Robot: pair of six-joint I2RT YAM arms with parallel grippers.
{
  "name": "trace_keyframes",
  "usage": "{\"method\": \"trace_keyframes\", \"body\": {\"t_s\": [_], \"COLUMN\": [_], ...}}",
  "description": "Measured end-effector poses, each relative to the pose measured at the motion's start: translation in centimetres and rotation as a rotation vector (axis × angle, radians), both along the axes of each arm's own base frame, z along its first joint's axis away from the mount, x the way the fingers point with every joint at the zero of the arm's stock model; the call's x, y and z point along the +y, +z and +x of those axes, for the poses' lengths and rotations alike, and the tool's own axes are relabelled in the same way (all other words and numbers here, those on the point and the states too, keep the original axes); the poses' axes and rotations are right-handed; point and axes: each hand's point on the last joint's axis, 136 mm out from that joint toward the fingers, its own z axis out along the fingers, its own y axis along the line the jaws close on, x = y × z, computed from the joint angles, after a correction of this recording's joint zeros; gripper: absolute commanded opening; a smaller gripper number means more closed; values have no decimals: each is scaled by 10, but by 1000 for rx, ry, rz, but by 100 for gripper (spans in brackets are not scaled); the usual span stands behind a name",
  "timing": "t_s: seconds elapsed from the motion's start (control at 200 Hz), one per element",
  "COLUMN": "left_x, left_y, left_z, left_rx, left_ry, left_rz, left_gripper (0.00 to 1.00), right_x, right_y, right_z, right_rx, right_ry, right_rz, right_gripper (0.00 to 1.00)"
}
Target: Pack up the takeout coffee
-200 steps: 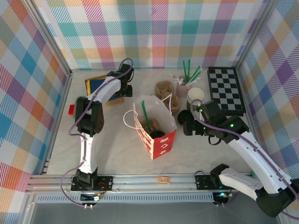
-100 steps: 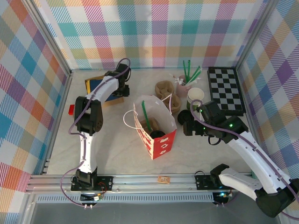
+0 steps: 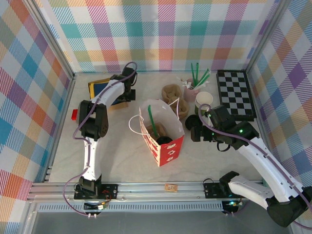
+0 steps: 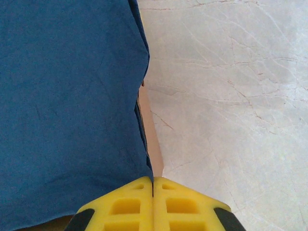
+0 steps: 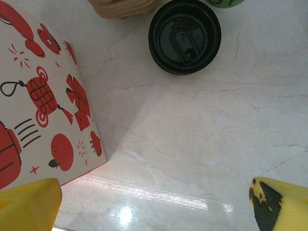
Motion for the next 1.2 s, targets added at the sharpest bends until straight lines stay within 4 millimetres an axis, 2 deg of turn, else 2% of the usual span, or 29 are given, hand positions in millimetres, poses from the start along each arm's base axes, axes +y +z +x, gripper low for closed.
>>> {"method": "trace_keyframes", "body": {"t_s": [0.625, 0.885, 1.201], "left_x": [2, 3, 4], "left_y": [4, 12, 30], "left_z": [-2, -4, -3], "left_rx": [6, 7, -27], "left_ry": [-11, -11, -9], "left_rz": [12, 15, 13], "left_gripper": [0, 17, 19], "right_x": [4, 5, 5], "right_y": [2, 2, 2], "right_z": [1, 1, 1], "right_rx": [-5, -4, -4], "right_ry": [7, 9, 9], "right_rz": [18, 26, 27], "right_gripper": [100, 100, 99]}}
